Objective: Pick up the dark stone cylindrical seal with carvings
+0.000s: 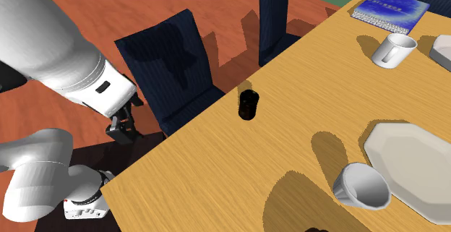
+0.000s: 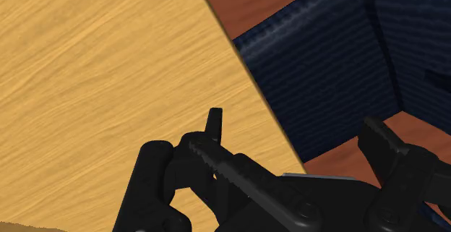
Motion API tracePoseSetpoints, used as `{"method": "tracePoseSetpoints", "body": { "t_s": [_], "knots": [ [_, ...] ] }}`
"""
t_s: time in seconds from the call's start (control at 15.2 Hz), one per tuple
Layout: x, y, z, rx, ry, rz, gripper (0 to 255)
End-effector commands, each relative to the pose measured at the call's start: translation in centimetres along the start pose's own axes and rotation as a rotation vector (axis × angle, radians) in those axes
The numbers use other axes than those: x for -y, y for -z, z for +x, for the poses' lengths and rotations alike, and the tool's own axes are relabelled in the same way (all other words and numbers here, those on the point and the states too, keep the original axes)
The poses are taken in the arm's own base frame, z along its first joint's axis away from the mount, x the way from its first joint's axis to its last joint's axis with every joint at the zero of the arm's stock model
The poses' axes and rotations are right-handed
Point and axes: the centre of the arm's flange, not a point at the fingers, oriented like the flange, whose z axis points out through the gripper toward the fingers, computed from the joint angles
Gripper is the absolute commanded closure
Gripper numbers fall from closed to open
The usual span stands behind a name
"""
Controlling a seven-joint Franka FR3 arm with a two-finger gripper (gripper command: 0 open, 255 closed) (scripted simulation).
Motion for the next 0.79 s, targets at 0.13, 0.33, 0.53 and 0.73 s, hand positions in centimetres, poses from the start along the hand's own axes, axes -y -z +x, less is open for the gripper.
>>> {"method": "tracePoseSetpoints", "body": {
  "t_s": [0.13, 0.33, 0.53, 0.73],
  "knots": [
    [0.4, -0.3, 2.7, 0.002, 0.010, -0.016, 0],
    [1.2, -0.7, 6.6, 0.005, 0.024, -0.041, 0],
    [1.9, -1.2, 10.6, 0.009, 0.038, -0.065, 0],
    [2.7, -1.8, 14.5, 0.012, 0.053, -0.090, 0]
  ]
}}
